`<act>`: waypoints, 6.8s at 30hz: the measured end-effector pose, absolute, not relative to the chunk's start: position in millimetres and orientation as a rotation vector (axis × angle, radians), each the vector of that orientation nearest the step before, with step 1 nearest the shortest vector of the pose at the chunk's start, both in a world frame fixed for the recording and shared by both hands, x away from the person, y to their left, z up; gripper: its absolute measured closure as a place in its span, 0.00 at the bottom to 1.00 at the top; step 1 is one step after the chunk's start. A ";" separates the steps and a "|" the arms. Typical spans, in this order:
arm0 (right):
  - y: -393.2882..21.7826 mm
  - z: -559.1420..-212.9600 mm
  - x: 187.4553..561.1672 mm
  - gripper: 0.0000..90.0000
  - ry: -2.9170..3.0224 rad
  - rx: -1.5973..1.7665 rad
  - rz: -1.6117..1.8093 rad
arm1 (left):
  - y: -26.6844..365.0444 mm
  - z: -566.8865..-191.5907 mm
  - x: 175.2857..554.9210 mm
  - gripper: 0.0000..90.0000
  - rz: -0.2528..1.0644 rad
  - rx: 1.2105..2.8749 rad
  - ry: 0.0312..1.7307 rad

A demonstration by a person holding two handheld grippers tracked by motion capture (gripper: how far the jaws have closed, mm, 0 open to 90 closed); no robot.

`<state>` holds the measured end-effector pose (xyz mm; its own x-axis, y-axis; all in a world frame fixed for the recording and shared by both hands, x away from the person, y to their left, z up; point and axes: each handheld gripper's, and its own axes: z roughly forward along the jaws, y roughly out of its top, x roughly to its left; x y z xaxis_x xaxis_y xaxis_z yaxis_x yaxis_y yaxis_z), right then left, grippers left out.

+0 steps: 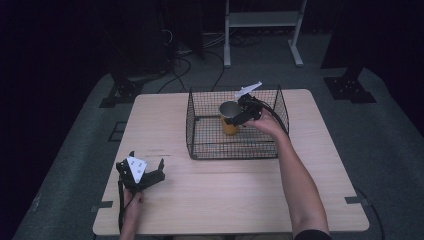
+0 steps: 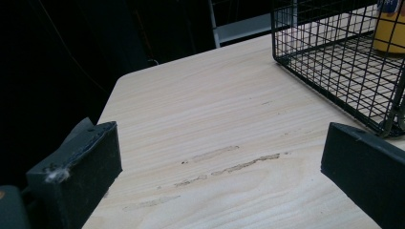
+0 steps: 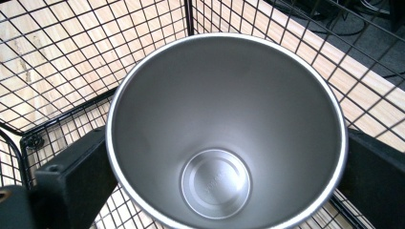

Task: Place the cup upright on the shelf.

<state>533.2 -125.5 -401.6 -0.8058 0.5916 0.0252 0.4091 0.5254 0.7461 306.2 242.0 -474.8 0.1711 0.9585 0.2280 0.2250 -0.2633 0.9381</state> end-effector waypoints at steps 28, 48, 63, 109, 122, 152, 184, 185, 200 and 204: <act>-137.8 -374.3 521.7 0.00 2.426 0.883 1.316 | 241.9 -474.9 306.8 0.00 1.158 1.644 1.155; -144.0 -359.6 510.6 0.00 2.385 0.900 1.391 | 241.1 -475.1 306.3 0.00 1.158 1.648 1.148; -153.4 -362.9 494.6 0.00 2.377 0.940 1.414 | 240.9 -475.1 306.3 0.00 1.160 1.650 1.148; -178.3 -365.6 439.4 0.00 2.402 0.947 1.392 | 239.7 -475.4 306.2 0.00 1.167 1.659 1.142; -187.9 -372.7 417.3 0.00 2.407 0.920 1.385 | 239.7 -475.5 306.1 0.00 1.169 1.662 1.140; -207.8 -395.9 374.9 0.00 2.429 0.894 1.371 | 239.6 -475.5 306.1 0.00 1.171 1.662 1.140; -233.0 -399.0 338.1 0.00 2.363 0.890 1.415 | 239.4 -475.6 306.1 0.00 1.172 1.664 1.141; -234.1 -399.1 336.2 0.00 2.359 0.885 1.418 | 239.2 -475.6 306.1 0.00 1.174 1.665 1.141; -248.8 -408.3 313.6 0.00 2.332 0.885 1.428 | 239.2 -475.6 306.1 0.00 1.174 1.665 1.141; -251.7 -412.0 308.4 0.00 2.322 0.891 1.435 | 239.1 -475.7 306.1 0.00 1.175 1.666 1.141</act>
<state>308.4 -251.7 -412.0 -0.7746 0.6261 0.0891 0.3596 0.3202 0.8764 306.1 239.1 -475.7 0.1683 0.9522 0.2547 0.2265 -0.2889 0.9302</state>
